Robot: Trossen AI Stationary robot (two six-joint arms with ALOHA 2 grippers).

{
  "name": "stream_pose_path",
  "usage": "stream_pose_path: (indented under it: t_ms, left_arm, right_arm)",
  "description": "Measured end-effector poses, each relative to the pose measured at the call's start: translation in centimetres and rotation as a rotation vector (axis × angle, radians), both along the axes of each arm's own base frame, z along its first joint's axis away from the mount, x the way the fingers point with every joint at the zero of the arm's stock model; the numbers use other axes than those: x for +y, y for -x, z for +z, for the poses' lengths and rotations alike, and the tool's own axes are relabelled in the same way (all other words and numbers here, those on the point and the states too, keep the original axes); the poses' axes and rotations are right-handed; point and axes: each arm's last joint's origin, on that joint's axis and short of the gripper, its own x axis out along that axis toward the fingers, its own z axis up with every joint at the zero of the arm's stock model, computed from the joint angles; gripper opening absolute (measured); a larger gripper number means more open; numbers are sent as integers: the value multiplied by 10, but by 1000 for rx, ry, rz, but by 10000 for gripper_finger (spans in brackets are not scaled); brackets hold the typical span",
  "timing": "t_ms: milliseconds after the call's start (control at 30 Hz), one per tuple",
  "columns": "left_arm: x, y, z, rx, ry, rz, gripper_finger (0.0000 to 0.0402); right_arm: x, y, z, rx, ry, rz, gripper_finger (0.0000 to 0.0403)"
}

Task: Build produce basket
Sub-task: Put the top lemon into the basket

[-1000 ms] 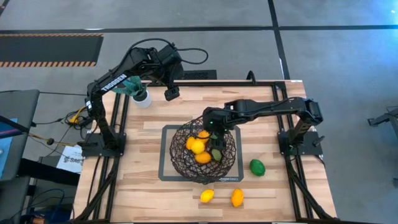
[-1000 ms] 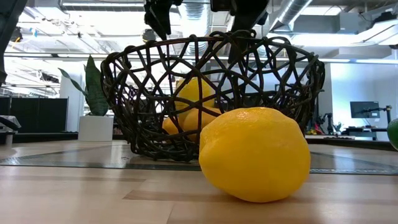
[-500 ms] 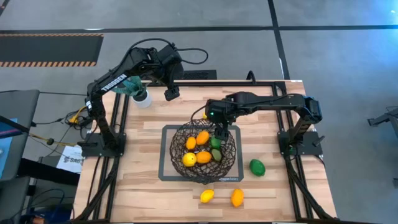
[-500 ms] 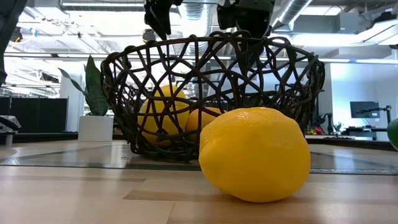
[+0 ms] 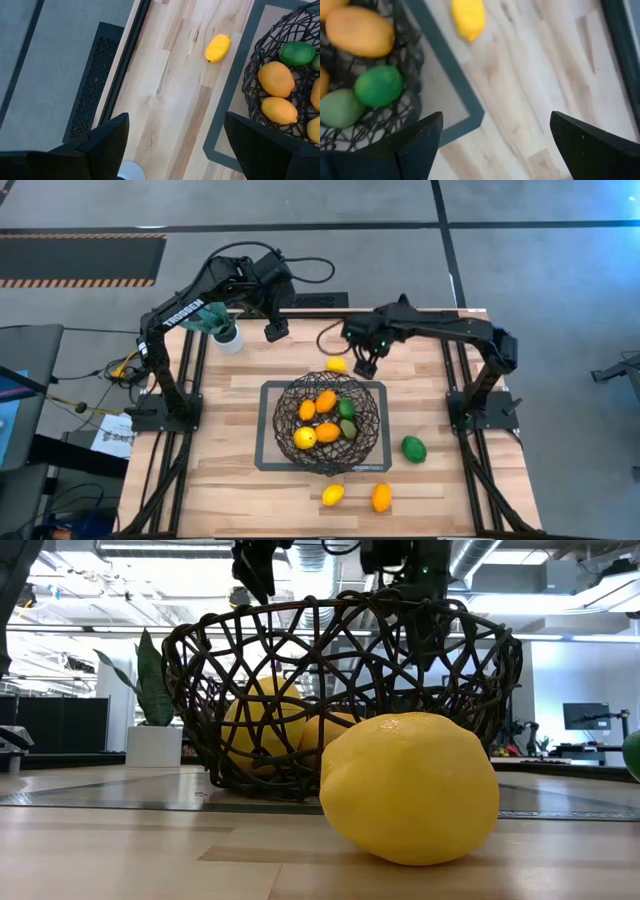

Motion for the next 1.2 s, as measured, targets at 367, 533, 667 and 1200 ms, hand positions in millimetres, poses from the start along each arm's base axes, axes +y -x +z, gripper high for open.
stream_pose_path:
  t_ms: [367, 533, 667, 1200]
  left_arm:
    - [0, 0, 0, 0, 0, 0, 311]
    - [0, 0, 0, 0, 0, 0, 311]
    - [0, 0, 0, 0, 0, 0, 311]
    - [0, 0, 0, 0, 0, 0, 311]
  right_arm:
    - [-41, -14, 11, -311, 34, 61, 384]
    - [-55, -14, 13, -383, -5, 88, 384]
    - [-68, -4, 11, -346, -17, 75, 384]
    - [-91, -34, -54, -260, -154, 114, 384]
